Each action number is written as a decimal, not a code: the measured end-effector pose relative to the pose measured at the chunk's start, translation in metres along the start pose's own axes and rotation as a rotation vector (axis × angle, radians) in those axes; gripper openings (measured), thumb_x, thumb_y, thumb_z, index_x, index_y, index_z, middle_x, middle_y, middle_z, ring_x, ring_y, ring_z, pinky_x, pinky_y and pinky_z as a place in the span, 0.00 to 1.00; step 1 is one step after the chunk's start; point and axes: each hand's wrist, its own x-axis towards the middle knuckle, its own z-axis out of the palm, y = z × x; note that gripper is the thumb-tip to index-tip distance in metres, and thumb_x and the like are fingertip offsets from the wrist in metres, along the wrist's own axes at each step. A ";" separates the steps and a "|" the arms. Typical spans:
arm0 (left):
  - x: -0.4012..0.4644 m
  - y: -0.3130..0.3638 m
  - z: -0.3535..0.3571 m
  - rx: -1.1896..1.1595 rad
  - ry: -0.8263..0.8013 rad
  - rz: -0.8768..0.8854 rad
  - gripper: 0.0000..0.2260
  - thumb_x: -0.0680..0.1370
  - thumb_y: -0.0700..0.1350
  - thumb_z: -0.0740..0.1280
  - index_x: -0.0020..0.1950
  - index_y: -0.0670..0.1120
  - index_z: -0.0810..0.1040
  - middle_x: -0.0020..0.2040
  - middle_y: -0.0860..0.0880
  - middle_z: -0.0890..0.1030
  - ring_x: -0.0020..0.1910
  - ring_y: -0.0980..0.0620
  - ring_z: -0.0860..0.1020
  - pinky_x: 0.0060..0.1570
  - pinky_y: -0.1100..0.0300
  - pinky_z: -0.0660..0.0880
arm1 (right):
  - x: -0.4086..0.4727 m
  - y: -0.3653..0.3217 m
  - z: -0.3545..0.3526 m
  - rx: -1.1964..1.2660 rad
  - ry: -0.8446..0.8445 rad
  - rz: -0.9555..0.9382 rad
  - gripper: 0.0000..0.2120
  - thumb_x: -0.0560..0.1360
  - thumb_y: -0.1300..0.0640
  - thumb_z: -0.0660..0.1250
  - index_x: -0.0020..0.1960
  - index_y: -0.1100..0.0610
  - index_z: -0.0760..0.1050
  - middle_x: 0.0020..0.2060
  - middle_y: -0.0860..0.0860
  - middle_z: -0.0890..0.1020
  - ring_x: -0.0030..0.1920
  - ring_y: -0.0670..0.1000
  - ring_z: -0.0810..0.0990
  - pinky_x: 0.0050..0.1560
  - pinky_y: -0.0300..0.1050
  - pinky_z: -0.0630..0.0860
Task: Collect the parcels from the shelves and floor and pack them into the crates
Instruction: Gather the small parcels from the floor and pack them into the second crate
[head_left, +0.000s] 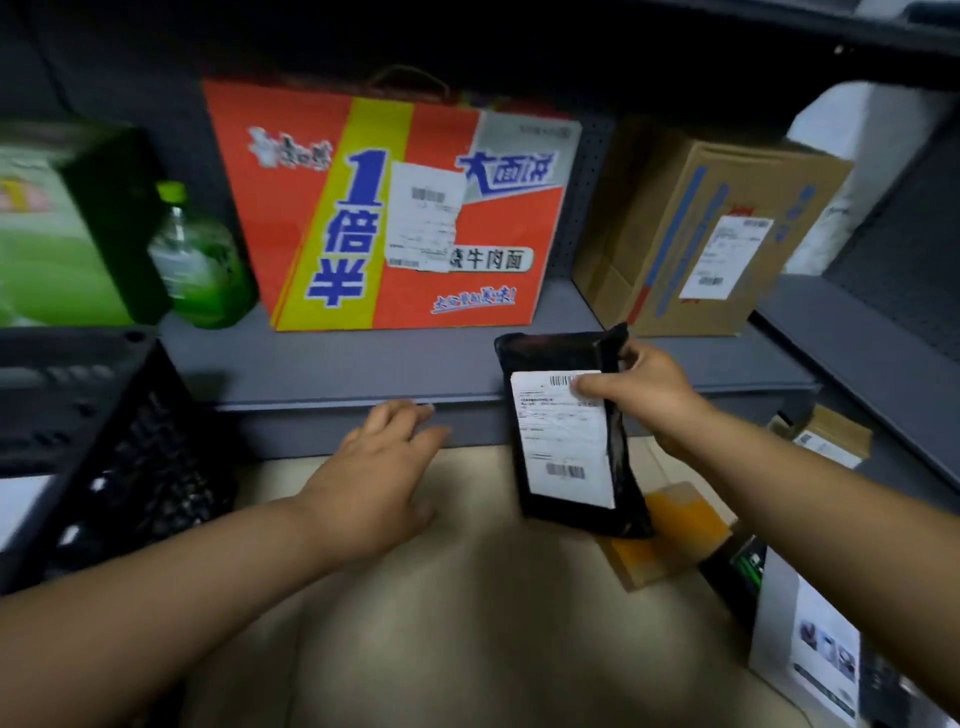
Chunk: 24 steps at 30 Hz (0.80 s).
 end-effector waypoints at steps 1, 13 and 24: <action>-0.007 -0.008 -0.008 0.015 0.004 -0.007 0.34 0.71 0.55 0.66 0.75 0.54 0.56 0.75 0.51 0.55 0.72 0.51 0.50 0.70 0.54 0.59 | -0.006 -0.014 0.010 0.054 -0.030 0.006 0.17 0.66 0.60 0.76 0.52 0.53 0.75 0.43 0.48 0.81 0.42 0.46 0.80 0.38 0.41 0.76; -0.080 -0.058 -0.081 -0.312 0.291 -0.408 0.58 0.59 0.66 0.73 0.76 0.48 0.42 0.76 0.48 0.48 0.74 0.48 0.50 0.71 0.50 0.54 | -0.099 -0.156 0.139 0.357 -0.228 -0.040 0.11 0.67 0.63 0.72 0.49 0.59 0.80 0.40 0.55 0.85 0.41 0.55 0.84 0.42 0.50 0.78; -0.118 -0.129 -0.170 -0.361 0.610 -0.488 0.52 0.58 0.59 0.72 0.75 0.49 0.49 0.67 0.45 0.63 0.68 0.45 0.60 0.66 0.49 0.62 | -0.138 -0.267 0.201 0.519 -0.232 -0.128 0.09 0.67 0.52 0.72 0.45 0.52 0.77 0.33 0.44 0.82 0.34 0.45 0.80 0.33 0.38 0.76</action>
